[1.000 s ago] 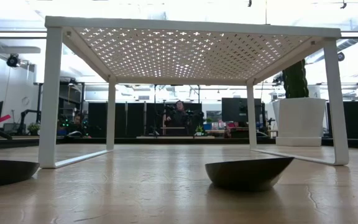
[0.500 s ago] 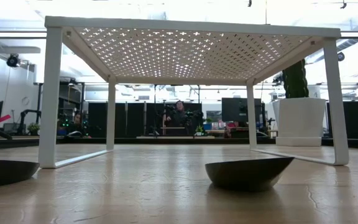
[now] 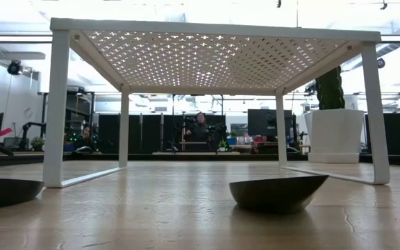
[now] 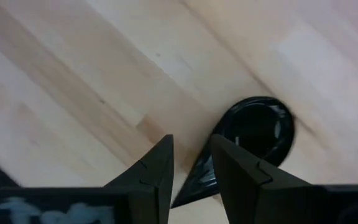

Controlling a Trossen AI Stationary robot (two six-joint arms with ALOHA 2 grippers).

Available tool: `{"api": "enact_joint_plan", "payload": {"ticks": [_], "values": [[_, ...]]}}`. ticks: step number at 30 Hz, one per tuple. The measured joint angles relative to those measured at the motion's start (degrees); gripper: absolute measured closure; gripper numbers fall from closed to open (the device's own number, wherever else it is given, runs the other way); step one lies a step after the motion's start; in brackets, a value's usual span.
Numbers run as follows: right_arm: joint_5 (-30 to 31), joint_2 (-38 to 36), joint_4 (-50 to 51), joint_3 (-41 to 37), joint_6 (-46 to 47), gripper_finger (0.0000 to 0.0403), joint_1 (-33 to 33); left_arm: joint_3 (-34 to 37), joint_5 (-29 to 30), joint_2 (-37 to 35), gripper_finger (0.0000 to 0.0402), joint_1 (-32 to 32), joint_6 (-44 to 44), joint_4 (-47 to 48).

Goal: Pick & Place Mini shaped plates
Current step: Put the drop-shaped plate on the shelf

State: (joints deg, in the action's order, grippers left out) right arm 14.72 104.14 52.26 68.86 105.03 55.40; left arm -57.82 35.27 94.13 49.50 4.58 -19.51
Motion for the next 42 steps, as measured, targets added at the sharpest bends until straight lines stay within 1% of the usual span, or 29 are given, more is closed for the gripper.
{"api": "enact_joint_plan", "payload": {"ticks": [23, 29, 37, 42], "values": [[-1.3, 0.0, -3.9, -4.6, 1.5, 0.03, 0.0, 0.0, 0.0, 0.0, 0.02, 0.0, 0.1, 0.0], [-1.4, 0.0, -7.2, -6.2, 1.3, 0.03, 0.0, 0.0, 0.0, 0.0, 0.02, 0.0, 0.3, 0.0], [-1.3, 0.0, -7.4, -6.4, 1.1, 0.0301, 0.0, 0.0, 0.0, 0.0, 0.02, 0.0, 0.2, 0.0], [-1.3, 0.0, -7.2, -6.4, 1.0, 0.0313, 0.0, 0.0, 0.0, 0.0, 0.02, 0.0, 0.2, 0.0]]}}
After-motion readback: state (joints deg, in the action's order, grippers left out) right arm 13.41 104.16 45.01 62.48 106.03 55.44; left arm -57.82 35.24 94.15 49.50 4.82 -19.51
